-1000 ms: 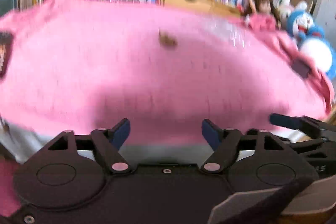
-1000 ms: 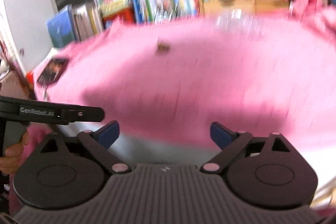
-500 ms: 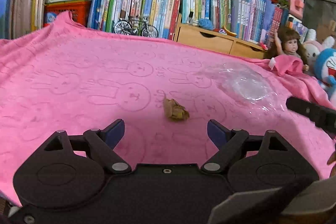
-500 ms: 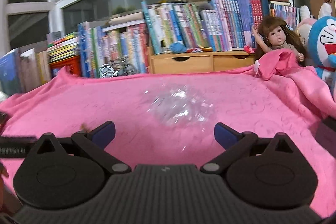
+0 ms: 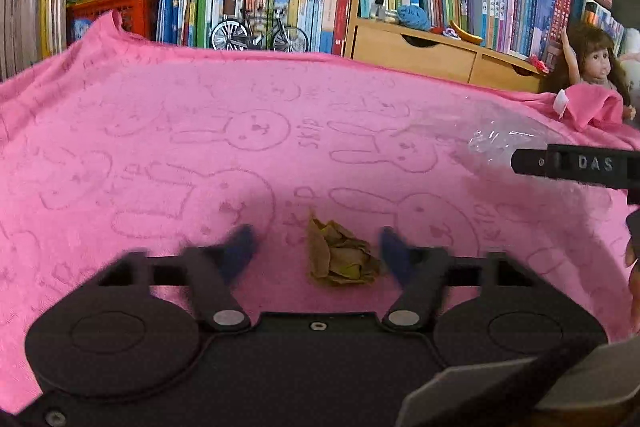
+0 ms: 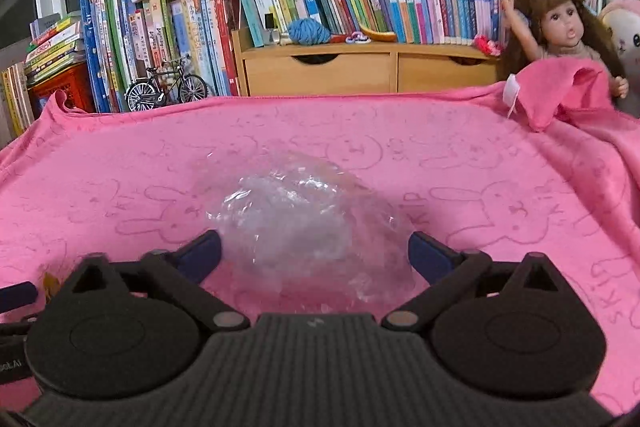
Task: Collect trash
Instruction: 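Grasp the brown crumpled paper with the left tool while the right tool grasps the clear plastic bag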
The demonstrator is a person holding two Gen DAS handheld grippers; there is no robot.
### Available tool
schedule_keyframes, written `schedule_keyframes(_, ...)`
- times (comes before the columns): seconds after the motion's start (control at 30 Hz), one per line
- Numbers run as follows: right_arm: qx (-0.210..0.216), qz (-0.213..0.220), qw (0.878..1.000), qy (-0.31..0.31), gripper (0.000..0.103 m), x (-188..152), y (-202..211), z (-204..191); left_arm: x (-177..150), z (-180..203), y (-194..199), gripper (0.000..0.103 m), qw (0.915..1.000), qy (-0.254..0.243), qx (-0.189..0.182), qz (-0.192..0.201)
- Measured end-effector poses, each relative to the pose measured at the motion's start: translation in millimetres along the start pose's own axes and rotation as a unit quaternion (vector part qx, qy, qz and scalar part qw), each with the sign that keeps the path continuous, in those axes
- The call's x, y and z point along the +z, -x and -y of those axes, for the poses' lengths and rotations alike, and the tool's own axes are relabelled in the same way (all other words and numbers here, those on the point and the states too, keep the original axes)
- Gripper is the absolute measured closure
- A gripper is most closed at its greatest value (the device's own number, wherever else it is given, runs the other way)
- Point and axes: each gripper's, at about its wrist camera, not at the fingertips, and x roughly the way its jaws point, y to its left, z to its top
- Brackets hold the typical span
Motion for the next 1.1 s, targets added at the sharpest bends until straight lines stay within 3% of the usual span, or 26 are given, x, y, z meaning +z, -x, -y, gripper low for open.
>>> schedule_keyframes(0.03, 0.009, 0.0, 1.0, -0.009, 0.02, 1, 4, 2, 0, 0, 2, 0.077, 1.0, -0.001, -0.005, -0.001)
schedule_keyframes(0.23, 0.039, 0.02, 0.999, -0.029, 0.031, -2, 36, 6, -1, -3, 14, 0.079, 0.9999, 0.002, -0.016, 0.0)
schedule_keyframes(0.4, 0.062, 0.049, 0.996, -0.041, 0.031, -8, 70, 5, -6, -5, 38, 0.079, 0.9996, -0.004, -0.022, 0.017)
schedule_keyframes(0.7, 0.103, 0.08, 0.991, -0.011, 0.031, -34, 129, -18, -17, -9, 89, 0.079, 0.9987, -0.013, -0.034, 0.035)
schedule_keyframes(1.1, 0.127, 0.08, 0.988, 0.03, 0.031, -79, 175, -46, -47, -18, 141, 0.079, 0.9987, -0.028, -0.035, 0.024)
